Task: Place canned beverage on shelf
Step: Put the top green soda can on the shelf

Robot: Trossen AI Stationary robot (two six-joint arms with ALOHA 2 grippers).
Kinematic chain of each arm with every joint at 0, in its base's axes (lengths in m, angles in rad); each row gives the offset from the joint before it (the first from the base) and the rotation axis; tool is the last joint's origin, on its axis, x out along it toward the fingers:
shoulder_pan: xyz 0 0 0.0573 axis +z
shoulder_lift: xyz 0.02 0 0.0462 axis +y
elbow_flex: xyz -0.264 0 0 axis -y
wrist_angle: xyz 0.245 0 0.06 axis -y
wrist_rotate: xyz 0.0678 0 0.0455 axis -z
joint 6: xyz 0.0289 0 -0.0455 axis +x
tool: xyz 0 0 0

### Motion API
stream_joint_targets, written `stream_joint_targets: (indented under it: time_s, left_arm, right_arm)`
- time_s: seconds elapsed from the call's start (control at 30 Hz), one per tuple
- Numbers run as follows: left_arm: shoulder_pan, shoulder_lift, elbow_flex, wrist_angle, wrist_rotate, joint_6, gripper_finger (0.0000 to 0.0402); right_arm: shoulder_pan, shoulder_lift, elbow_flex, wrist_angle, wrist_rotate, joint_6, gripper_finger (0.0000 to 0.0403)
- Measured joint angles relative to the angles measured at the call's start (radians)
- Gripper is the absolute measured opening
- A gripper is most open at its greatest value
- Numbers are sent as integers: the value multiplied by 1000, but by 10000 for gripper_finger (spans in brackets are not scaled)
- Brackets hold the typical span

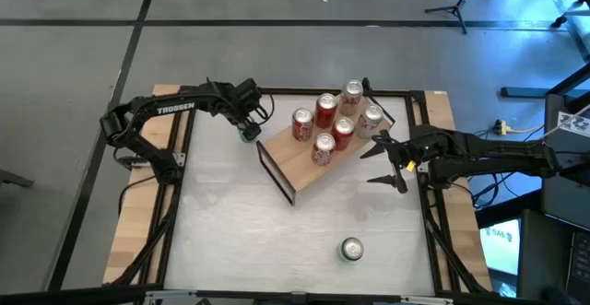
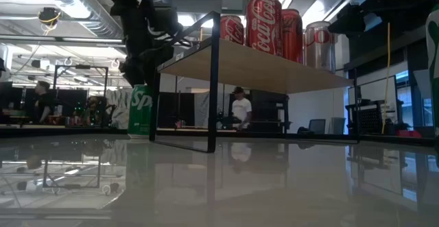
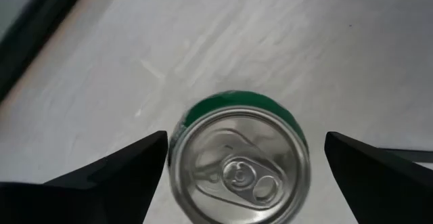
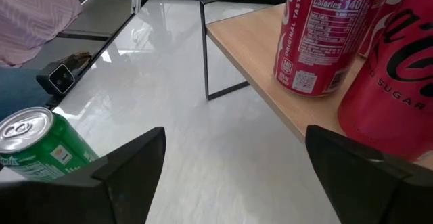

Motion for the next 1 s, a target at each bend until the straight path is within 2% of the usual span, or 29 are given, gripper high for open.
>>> stream_joint_targets:
  time_s: [0.2,0.43,0.6,0.8,1.0]
  left_arm:
    - [-19,0,0,0,-48,-23,368]
    - [-18,-1,1,0,-32,-13,318]
    - [-18,-2,2,2,-7,48,286]
    - [-17,-2,2,1,21,129,284]
    - [-17,-2,2,-4,44,317,285]
  right_arm:
    - [0,0,0,0,1,-1,349]
    - [0,0,0,-1,5,-1,349]
    - [0,0,0,-1,5,-10,349]
    - [0,0,0,-1,5,-11,349]
    - [0,0,0,-1,5,-11,349]
